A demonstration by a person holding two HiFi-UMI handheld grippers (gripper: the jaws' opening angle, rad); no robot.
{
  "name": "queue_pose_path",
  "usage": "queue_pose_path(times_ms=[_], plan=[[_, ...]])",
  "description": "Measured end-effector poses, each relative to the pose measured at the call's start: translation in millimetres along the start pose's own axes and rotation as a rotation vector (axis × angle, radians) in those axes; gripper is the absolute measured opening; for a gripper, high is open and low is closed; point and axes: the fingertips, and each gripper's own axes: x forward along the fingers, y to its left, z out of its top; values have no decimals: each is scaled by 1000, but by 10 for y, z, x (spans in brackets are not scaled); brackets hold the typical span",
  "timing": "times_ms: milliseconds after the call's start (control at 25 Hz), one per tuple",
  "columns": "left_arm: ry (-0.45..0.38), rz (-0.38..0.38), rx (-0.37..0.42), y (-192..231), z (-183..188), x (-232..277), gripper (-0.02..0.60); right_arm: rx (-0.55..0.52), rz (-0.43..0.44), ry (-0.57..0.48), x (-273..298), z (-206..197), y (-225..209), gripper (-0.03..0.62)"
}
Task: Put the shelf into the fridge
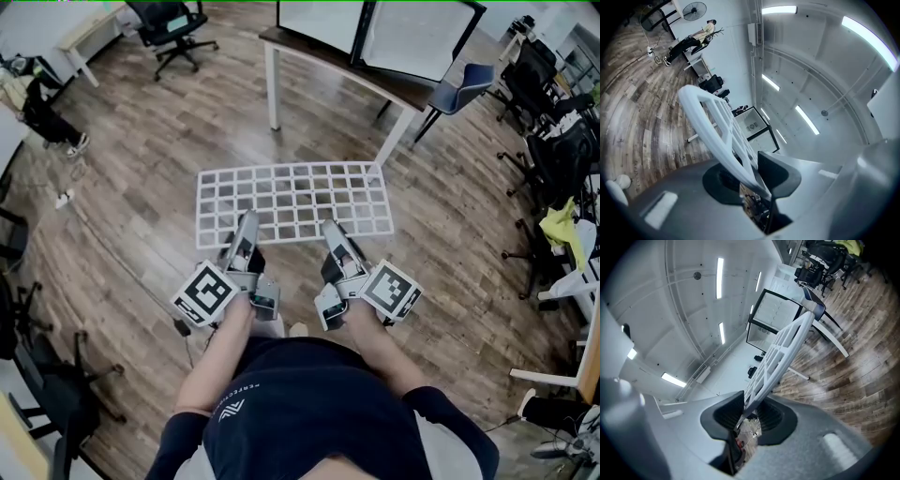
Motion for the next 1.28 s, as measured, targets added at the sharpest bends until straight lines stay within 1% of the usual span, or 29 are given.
queue_pose_path(times_ms=[160,280,440,640,840,960,1120,1280], plan=[[22,-6,-7,94,104,213,95,-9,-18,-8,215,71,-59,83],[27,-20,-29,187,290,421,95,-14,-23,-10,496,111,-51,84],[23,-19,-27,357,587,651,97,-21,-17,-1,930,136,-28,86],[17,6,-28,660,1034,867,97,1,-15,24,1524,38,31,87],[12,11,-24,905,1475,1066,100,-17,-22,47,2077,-23,94,87],[5,31,-16,1077,1727,1128,100,-23,-27,69,2381,-102,119,89],[-8,46,-17,1281,1977,1217,103,-37,-15,85,2734,-172,161,89],[1,38,-4,1394,2132,1342,106,-36,-15,77,2951,-192,161,89]])
